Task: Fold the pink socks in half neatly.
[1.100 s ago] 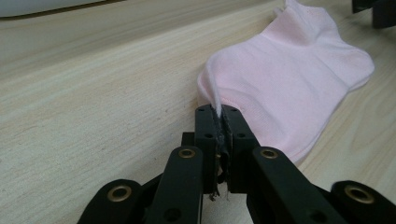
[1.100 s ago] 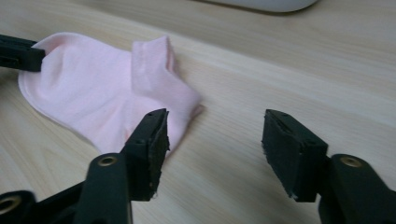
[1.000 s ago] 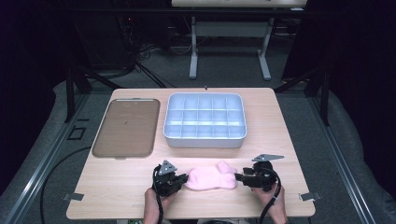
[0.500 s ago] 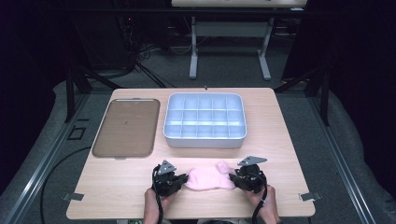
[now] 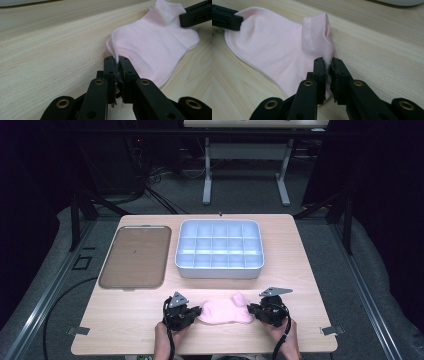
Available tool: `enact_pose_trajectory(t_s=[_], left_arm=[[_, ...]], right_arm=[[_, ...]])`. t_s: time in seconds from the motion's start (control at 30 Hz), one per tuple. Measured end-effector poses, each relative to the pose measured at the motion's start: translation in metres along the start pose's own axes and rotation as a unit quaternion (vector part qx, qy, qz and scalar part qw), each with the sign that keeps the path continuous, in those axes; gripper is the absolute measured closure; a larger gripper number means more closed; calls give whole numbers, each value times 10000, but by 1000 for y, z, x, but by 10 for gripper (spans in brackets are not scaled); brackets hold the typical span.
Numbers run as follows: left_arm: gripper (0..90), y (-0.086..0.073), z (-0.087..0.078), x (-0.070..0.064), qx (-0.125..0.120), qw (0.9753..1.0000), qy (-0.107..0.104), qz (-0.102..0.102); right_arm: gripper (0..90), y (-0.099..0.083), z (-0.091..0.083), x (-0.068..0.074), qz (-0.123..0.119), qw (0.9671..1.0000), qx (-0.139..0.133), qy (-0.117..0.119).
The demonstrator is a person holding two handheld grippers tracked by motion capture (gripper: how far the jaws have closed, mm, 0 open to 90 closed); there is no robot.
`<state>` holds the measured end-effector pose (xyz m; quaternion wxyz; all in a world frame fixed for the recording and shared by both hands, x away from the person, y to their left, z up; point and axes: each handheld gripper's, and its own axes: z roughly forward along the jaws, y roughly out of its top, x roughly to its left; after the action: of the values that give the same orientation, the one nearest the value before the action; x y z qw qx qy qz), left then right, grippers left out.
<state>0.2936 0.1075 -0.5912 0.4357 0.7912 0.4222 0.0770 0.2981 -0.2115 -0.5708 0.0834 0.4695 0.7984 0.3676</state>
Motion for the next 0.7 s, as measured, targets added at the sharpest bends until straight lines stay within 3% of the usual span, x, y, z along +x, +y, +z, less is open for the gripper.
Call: enact_pose_trajectory(t_s=[0.23,0.7], left_arm=[[850,0,0,0,-3,10000,2,12],[845,0,0,0,-5,10000,1,5]], right_arm=[[822,7,-11,9,-83,9999,-127,75],[815,25,-23,38,-566,9981,-158,168]])
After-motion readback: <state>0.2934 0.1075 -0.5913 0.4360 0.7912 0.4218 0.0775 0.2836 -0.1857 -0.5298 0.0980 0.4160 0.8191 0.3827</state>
